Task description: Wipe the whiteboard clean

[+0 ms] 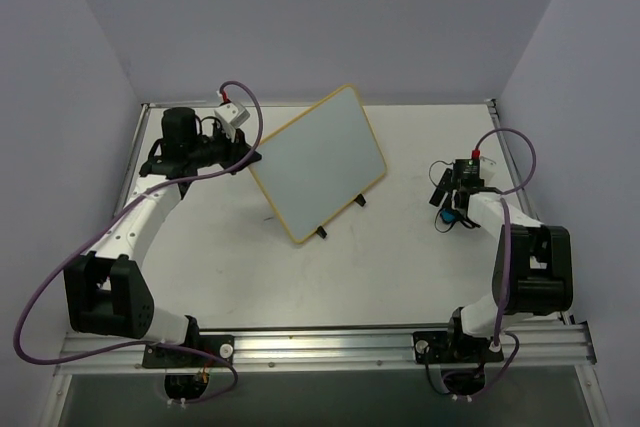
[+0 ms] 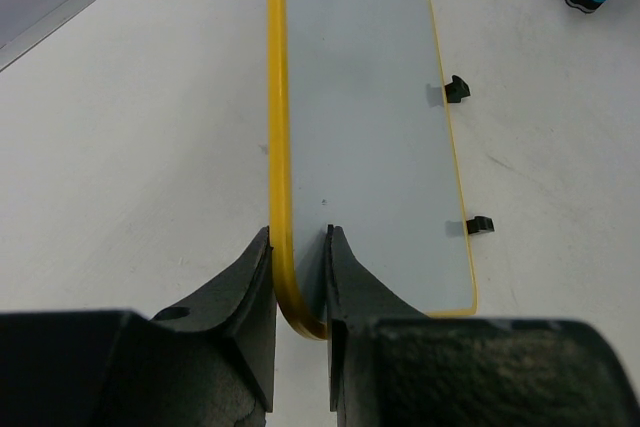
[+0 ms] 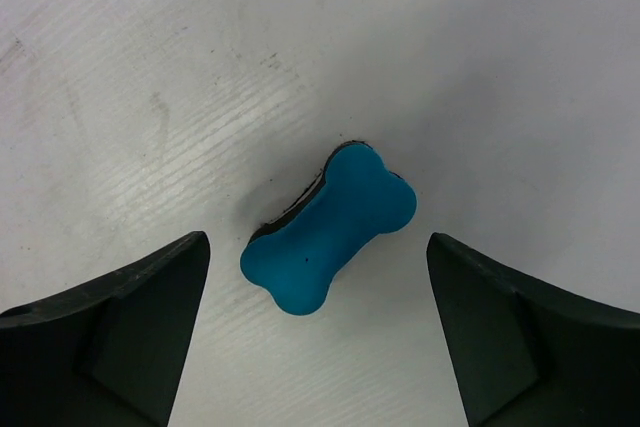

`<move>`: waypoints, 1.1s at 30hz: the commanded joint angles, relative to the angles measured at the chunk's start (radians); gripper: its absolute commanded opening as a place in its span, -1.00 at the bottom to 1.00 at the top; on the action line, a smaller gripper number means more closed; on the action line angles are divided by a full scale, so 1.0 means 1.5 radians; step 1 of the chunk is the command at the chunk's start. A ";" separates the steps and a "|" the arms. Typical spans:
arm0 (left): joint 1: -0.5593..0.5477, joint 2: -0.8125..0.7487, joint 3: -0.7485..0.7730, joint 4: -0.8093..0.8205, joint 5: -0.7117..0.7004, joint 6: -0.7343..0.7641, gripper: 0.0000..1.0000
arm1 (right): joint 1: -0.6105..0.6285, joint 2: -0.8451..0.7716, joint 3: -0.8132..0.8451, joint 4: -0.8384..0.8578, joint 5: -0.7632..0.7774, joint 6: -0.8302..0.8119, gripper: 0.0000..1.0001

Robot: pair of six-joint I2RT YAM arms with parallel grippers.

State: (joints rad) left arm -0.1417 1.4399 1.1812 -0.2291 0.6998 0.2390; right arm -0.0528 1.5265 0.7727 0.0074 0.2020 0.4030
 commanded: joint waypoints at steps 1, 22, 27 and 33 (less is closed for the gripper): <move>0.026 0.001 0.010 0.068 -0.107 0.098 -0.95 | -0.003 -0.053 0.017 -0.040 0.022 0.000 0.73; 0.034 0.101 0.062 0.017 -0.177 0.241 -0.95 | 0.106 -0.304 0.057 -0.104 -0.001 -0.005 1.00; 0.030 0.123 0.098 -0.039 -0.181 0.341 -0.95 | 0.109 -0.310 0.056 -0.100 -0.003 -0.016 1.00; 0.031 0.094 0.082 -0.028 -0.214 0.363 -0.95 | 0.109 -0.299 0.056 -0.091 -0.010 -0.021 1.00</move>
State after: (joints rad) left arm -0.1131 1.6024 1.3163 -0.3492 0.6189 0.5198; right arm 0.1059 1.0752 0.8230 -0.1257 0.1936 0.3904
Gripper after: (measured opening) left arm 0.297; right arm 0.996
